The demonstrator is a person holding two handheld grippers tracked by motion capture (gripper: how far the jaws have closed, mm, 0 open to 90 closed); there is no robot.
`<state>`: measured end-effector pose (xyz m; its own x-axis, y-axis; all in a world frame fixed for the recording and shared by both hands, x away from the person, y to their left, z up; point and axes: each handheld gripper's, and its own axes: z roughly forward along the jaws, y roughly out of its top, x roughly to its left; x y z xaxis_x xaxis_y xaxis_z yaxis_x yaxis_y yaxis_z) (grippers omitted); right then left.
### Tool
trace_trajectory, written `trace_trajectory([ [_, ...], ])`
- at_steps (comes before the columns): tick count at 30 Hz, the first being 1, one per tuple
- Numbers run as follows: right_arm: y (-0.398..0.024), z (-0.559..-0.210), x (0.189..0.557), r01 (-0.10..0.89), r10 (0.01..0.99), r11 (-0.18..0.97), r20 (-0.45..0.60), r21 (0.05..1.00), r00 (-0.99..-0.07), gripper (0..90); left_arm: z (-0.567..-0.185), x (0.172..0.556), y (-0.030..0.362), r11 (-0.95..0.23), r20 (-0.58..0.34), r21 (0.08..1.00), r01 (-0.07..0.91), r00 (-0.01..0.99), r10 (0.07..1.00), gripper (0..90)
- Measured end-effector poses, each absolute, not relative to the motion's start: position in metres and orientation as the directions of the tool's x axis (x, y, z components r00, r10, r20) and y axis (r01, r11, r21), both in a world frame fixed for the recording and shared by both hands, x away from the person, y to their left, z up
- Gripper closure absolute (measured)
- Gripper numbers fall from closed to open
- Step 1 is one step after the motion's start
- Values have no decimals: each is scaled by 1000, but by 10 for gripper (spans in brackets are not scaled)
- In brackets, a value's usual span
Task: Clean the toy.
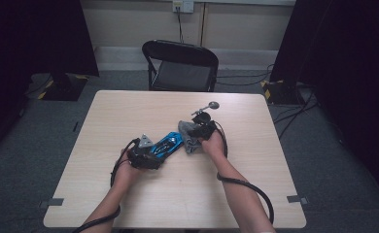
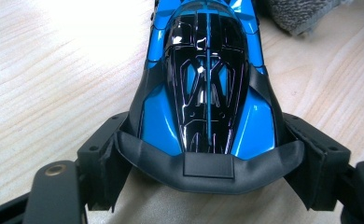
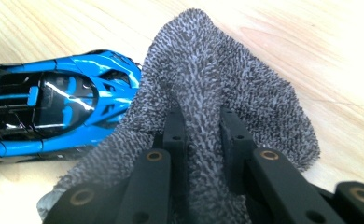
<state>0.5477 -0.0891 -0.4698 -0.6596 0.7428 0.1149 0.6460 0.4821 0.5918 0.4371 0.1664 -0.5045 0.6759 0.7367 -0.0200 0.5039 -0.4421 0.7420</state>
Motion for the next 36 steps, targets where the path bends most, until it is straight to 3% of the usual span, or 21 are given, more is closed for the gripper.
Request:
trace_trajectory([
  [11,-115,-462,537,647,756,451,122,614,-643,759,-504,437,166,-440,-21,742,506,673,739,237],
  [21,-139,-459,509,624,737,461,120,631,-666,758,-504,438,170,-405,-82,745,530,676,733,161],
  [24,-141,-459,503,617,730,467,118,633,-673,758,-503,437,171,-429,-29,760,489,685,728,151],
  [33,-149,-457,493,605,718,468,123,644,-685,758,-487,434,182,-355,-102,775,523,657,747,163],
  [36,-150,-456,490,602,713,468,126,646,-689,758,-473,434,182,-338,-102,791,511,654,749,222],
])
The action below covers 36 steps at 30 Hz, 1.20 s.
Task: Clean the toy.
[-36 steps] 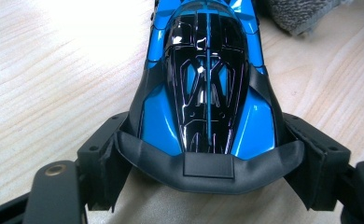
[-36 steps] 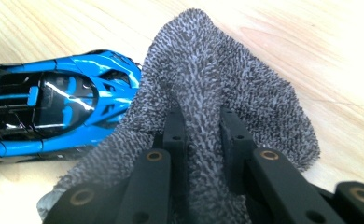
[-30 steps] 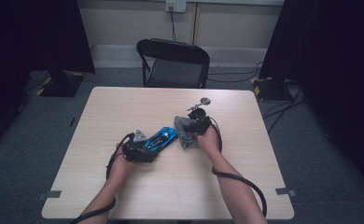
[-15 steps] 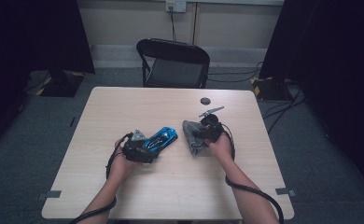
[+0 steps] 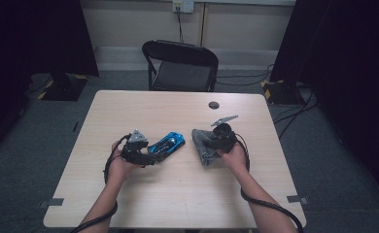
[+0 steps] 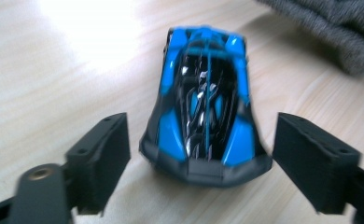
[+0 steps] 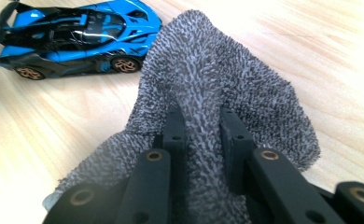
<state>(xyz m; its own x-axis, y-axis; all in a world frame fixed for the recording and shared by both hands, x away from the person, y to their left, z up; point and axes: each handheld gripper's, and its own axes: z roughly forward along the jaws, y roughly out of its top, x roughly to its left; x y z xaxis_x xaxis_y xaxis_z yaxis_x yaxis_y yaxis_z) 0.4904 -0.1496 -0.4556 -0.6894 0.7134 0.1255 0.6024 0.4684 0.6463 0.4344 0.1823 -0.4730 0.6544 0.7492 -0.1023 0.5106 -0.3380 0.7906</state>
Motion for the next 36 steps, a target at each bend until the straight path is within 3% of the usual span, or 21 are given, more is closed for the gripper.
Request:
trace_trajectory([
  [2,-149,-455,490,598,710,470,124,649,-693,758,-470,435,181,-332,-111,789,517,652,750,324],
  [5,-147,-453,488,588,702,483,115,649,-703,758,-459,441,171,-332,-128,790,516,668,733,352],
  [8,-146,-452,486,589,700,481,120,649,-704,758,-457,454,161,-383,-86,772,508,680,728,352],
  [17,-147,-454,480,588,697,483,122,649,-707,758,-463,483,144,-397,-122,719,570,666,736,416],
  [26,-149,-456,476,589,698,484,121,647,-706,757,-474,485,134,-453,-75,696,558,683,727,434],
  [36,-143,-458,474,590,696,490,119,642,-708,757,-480,482,139,-413,-91,736,536,683,724,438],
])
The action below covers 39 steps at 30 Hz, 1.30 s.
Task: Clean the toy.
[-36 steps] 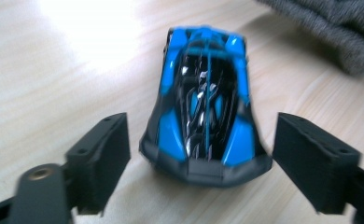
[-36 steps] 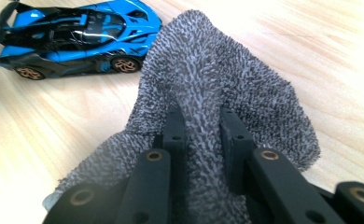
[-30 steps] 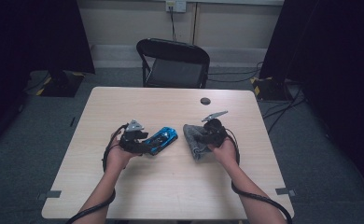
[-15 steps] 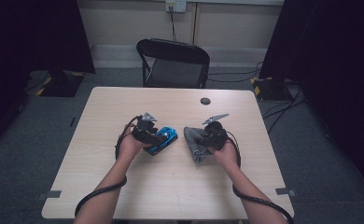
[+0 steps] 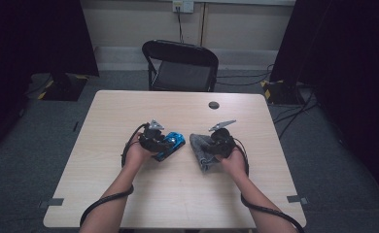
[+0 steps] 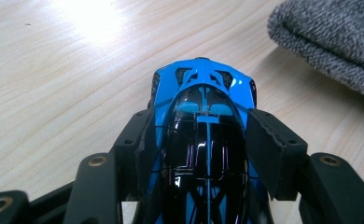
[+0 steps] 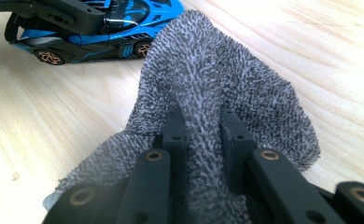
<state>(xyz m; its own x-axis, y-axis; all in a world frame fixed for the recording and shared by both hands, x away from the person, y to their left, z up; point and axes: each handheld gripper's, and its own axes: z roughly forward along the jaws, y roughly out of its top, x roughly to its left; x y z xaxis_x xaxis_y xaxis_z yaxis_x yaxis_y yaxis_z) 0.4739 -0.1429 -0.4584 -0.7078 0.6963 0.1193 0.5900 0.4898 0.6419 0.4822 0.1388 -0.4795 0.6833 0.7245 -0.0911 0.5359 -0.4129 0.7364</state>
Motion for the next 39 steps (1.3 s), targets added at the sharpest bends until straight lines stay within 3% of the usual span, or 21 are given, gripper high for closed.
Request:
trace_trajectory([
  [12,-133,-463,474,595,695,496,122,632,-709,757,-478,483,139,-419,-95,727,544,684,723,442],
  [19,-126,-467,476,595,689,503,124,627,-714,758,-472,486,133,-510,-29,699,501,732,680,467],
  [23,-124,-469,477,596,686,500,132,628,-715,757,-471,494,129,-502,-55,695,514,734,677,456],
  [32,-125,-469,477,598,687,497,136,629,-714,758,-472,497,127,-482,-76,699,529,725,685,646],
  [39,-126,-470,476,601,693,489,137,632,-708,757,-473,493,124,-491,-62,704,514,733,678,596],
])
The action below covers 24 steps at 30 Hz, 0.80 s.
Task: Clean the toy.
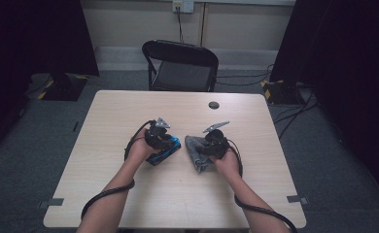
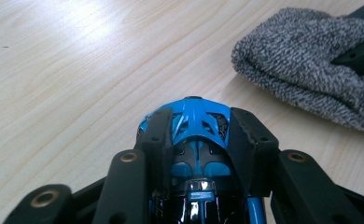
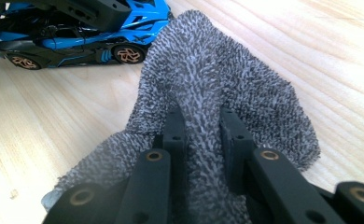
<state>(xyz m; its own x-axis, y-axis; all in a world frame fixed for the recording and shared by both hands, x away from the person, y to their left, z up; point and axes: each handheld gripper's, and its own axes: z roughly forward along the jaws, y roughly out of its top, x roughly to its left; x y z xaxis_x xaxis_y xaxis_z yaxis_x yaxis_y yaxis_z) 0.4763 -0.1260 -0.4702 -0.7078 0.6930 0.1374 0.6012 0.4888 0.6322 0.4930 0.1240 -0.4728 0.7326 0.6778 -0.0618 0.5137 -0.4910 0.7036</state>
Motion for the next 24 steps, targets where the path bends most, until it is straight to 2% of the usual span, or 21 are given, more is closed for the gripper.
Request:
trace_trajectory([
  [2,-125,-471,476,599,691,492,135,632,-710,757,-473,493,125,-469,-93,704,533,724,683,558],
  [6,-124,-471,476,599,689,493,138,631,-711,757,-468,490,126,-490,-84,703,515,745,662,455],
  [8,-124,-470,476,597,687,494,137,632,-713,757,-460,485,131,-476,-90,721,502,750,655,453],
  [12,-123,-467,476,590,685,496,130,637,-717,757,-459,479,142,-492,-76,699,519,737,671,522],
  [15,-123,-466,474,590,686,493,132,640,-716,757,-462,476,148,-478,-96,691,543,724,683,523],
  [19,-123,-465,472,591,685,494,133,638,-716,757,-462,473,149,-471,-107,697,540,728,677,502],
  [21,-122,-465,471,585,680,496,132,642,-721,758,-463,471,149,-484,-85,702,523,735,672,500],
  [22,-122,-464,471,583,678,499,130,641,-724,757,-463,470,150,-492,-83,699,519,742,665,454],
  [24,-122,-464,471,583,679,500,128,641,-723,758,-465,470,151,-490,-76,702,517,738,670,442],
])
